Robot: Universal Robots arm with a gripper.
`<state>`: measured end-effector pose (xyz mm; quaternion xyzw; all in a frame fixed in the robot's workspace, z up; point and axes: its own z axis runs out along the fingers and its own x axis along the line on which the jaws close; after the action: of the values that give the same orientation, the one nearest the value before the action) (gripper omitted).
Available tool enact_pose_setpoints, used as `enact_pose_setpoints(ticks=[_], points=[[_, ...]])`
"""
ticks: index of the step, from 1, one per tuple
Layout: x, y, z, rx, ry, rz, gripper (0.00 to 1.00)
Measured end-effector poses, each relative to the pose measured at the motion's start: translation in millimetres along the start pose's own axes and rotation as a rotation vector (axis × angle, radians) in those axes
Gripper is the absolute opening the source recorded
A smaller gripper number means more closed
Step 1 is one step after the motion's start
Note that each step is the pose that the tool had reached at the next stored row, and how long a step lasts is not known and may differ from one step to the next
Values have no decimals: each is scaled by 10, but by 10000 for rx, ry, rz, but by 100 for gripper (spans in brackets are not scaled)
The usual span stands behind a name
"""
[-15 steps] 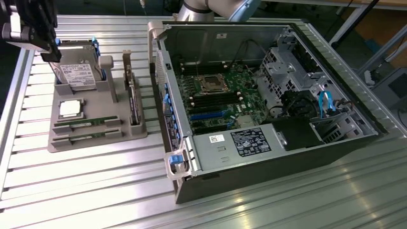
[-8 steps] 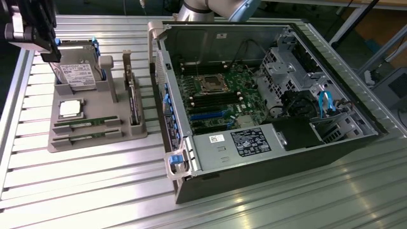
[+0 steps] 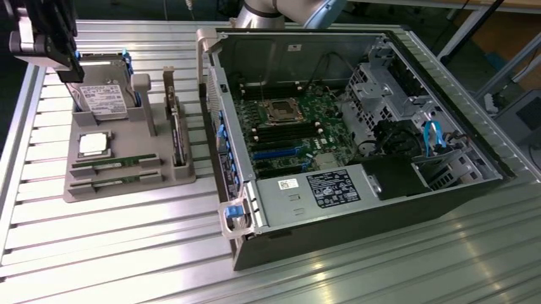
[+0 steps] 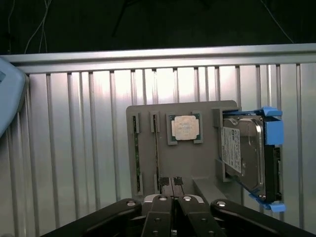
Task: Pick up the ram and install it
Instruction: 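Pick up the ram and move it above insertion slot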
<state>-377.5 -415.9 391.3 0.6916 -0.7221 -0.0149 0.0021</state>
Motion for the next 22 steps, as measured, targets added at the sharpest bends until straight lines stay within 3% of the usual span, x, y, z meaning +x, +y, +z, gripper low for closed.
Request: enact_pose_setpoints(ticks=[7,14,22], points=[[0,1,0,-6,9,-372,10],[0,1,0,-23,33,-1335,10],[0,0,38,-23,33,-1338,10]])
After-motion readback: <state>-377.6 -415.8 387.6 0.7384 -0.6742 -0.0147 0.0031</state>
